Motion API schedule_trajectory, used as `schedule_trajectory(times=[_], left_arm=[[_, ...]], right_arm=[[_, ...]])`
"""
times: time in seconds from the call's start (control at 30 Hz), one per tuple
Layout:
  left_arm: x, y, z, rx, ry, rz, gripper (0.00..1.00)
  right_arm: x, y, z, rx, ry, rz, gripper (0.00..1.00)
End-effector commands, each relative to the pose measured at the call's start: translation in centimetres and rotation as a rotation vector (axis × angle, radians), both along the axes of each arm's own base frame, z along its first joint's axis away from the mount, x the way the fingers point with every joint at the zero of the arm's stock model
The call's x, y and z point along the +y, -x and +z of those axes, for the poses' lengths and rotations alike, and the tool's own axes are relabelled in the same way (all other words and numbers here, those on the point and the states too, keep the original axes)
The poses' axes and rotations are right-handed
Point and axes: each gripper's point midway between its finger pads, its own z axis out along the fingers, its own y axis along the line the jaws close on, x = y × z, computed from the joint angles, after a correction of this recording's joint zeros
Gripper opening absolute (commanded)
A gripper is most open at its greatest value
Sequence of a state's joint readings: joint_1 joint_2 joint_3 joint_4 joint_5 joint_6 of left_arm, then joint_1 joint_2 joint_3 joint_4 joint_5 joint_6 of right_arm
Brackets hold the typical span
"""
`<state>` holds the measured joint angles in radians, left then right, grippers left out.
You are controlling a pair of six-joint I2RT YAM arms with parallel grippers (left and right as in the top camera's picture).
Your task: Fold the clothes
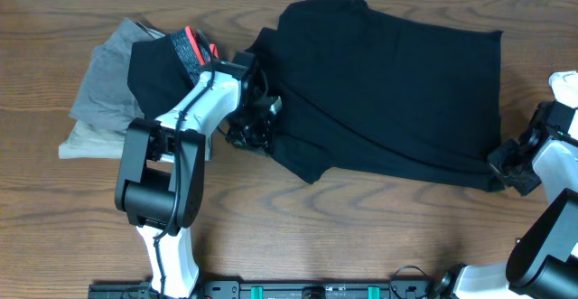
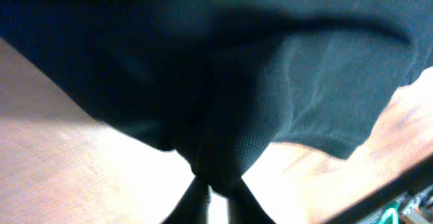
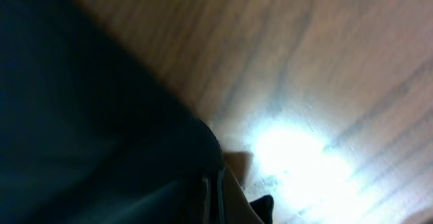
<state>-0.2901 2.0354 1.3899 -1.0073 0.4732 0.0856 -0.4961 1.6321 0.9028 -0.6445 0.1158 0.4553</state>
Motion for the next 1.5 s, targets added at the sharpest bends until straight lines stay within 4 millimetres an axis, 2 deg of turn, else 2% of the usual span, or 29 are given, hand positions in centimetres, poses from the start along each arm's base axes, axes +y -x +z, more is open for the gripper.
schedule_trajectory(times=[0.0,0.2,0.3,0.63,0.77,0.9,1.03,1.17,1.27,1.37,1.47], left_arm=[[0.1,1.8,0.4,0.077,-0.002,0.0,0.06],[1.4,6.5,2.2,0.292,-0.064,0.003,0.06],[1.1,8.0,3.1,0.362,-0.066,-0.002,0.06],[-2.4,10.2,2.7,0.343,-0.11,-0.109,0.06],[-2.7,10.7,2.2,0.317,-0.19,-0.129,0.06],[-2.1,9.7,1.8,0.238,-0.269,-0.114,0.06],[-0.3,6.7,3.1,0.073,-0.324,-0.055,0.06],[1.7,3.7,6.0,-0.085,-0.297,0.033,0.06],[2.8,2.3,7.9,-0.165,-0.259,0.099,0.06],[3.3,1.5,8.9,-0.212,-0.238,0.12,0.06],[3.3,1.1,9.1,-0.237,-0.227,0.102,0.06]], right_arm=[[-1.2,-0.8,1.0,-0.046,0.03,-0.006,0.01],[-2.6,-0.6,1.4,-0.068,0.03,-0.05,0.01],[-3.0,-0.1,1.4,-0.065,0.02,-0.071,0.01],[-3.0,2.0,1.0,-0.003,-0.013,-0.096,0.01],[-2.9,2.0,1.0,0.0,-0.016,-0.092,0.01],[-2.5,1.7,1.0,-0.016,-0.039,-0.077,0.01],[-1.3,0.5,1.7,-0.087,-0.101,-0.026,0.01],[-0.2,-1.1,4.2,-0.196,-0.144,0.034,0.01],[-0.3,-1.4,6.5,-0.239,-0.117,0.04,0.01],[-0.4,-1.6,8.6,-0.274,-0.09,0.046,0.01],[-0.5,-1.7,9.6,-0.293,-0.077,0.048,0.01]])
